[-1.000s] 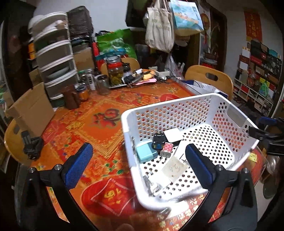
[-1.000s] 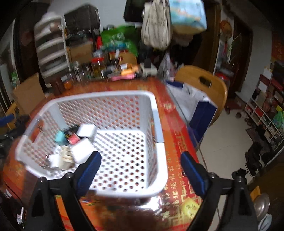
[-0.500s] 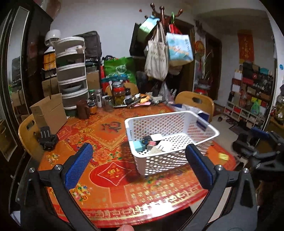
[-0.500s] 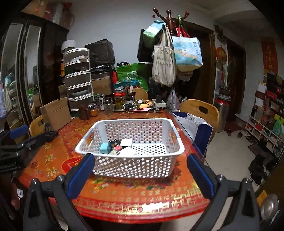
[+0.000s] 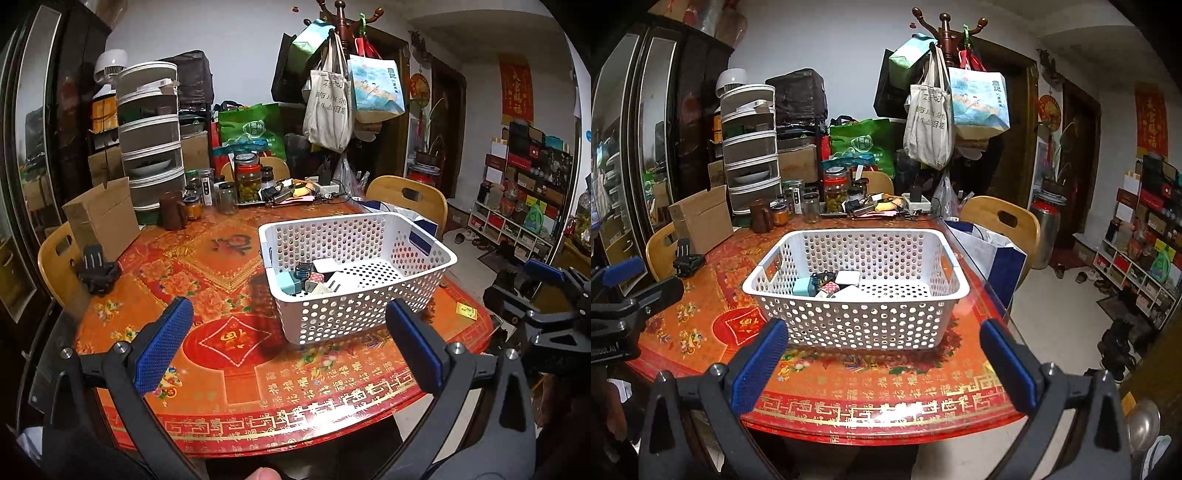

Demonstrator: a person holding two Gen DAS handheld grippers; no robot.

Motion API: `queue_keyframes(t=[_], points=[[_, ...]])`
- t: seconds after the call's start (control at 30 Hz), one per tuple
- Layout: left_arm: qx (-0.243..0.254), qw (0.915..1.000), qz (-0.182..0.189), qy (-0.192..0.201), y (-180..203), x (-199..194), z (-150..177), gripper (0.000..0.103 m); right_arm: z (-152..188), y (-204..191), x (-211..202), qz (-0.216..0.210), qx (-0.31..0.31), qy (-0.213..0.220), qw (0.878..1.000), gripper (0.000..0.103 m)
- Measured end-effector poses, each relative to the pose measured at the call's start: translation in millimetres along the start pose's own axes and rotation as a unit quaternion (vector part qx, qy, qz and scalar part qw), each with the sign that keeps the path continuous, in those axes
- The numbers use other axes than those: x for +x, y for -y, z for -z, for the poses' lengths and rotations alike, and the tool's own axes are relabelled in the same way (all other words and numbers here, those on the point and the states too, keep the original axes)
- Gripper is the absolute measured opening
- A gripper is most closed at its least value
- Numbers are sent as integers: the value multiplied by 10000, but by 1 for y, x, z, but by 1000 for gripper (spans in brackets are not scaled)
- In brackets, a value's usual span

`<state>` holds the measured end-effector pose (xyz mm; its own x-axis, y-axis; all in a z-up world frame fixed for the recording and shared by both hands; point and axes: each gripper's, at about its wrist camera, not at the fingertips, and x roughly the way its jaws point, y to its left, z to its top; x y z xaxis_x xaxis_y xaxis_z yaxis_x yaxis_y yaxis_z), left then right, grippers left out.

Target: Organize rigid objects

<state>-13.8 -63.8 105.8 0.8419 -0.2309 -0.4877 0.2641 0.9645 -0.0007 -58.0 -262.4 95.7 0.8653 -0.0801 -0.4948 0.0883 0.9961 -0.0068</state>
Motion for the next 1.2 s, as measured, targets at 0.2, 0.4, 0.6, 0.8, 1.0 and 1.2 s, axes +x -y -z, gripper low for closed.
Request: queue_keyframes(t=[0.2, 0.4, 0.6, 0.8, 1.0, 1.2], points=[[11, 10000, -8, -3, 2, 2, 1, 103, 1, -4, 0, -45, -33, -3, 10000, 103], [-44, 10000, -1, -33, 2, 2, 1, 103, 2, -7, 2, -67, -92, -40, 9999, 103], [-18, 10000, 68, -50, 3, 2, 1, 103, 2, -6, 2, -83, -79, -29, 9999, 103], [-19, 9999, 90, -59, 2, 1, 2, 103, 2, -7, 2, -87, -108, -38, 9999, 103], [-7, 9999, 98, -77, 4, 3, 1, 103, 2, -10, 2, -107, -145, -37, 9998, 103], [-5, 9999, 91, -78, 5, 3, 1, 103, 2, -12, 2, -122, -164, -39, 9998, 103]])
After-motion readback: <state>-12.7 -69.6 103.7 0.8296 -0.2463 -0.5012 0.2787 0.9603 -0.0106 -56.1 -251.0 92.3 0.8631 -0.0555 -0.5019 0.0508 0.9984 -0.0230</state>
